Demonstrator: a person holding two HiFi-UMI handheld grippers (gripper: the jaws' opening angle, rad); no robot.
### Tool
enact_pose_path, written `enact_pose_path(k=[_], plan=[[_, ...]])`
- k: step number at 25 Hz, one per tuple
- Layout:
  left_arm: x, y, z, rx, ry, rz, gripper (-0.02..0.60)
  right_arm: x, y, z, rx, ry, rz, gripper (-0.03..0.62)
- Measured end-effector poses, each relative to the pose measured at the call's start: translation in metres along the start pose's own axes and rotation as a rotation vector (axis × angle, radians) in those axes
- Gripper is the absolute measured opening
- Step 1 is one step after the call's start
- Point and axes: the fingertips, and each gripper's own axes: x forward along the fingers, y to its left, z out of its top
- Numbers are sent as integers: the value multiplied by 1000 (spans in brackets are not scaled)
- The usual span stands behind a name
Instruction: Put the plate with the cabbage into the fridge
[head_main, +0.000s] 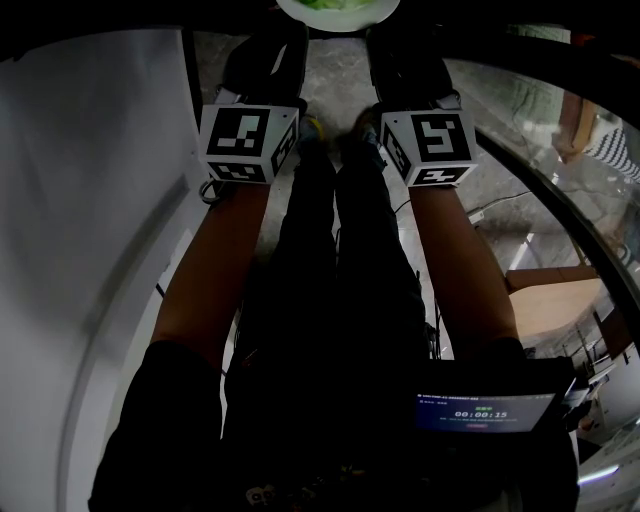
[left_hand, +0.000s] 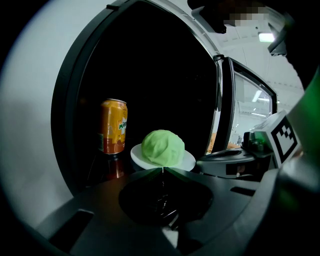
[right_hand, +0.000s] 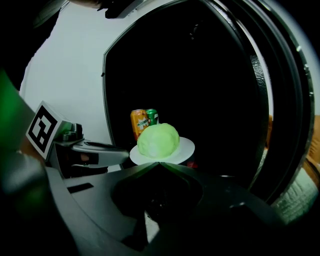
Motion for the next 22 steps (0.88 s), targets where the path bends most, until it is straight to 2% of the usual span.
enact_pose_path(k=[22], plan=[[10,3,-2,-54,26,2,9,11,-9,2,8,-1,6,6]])
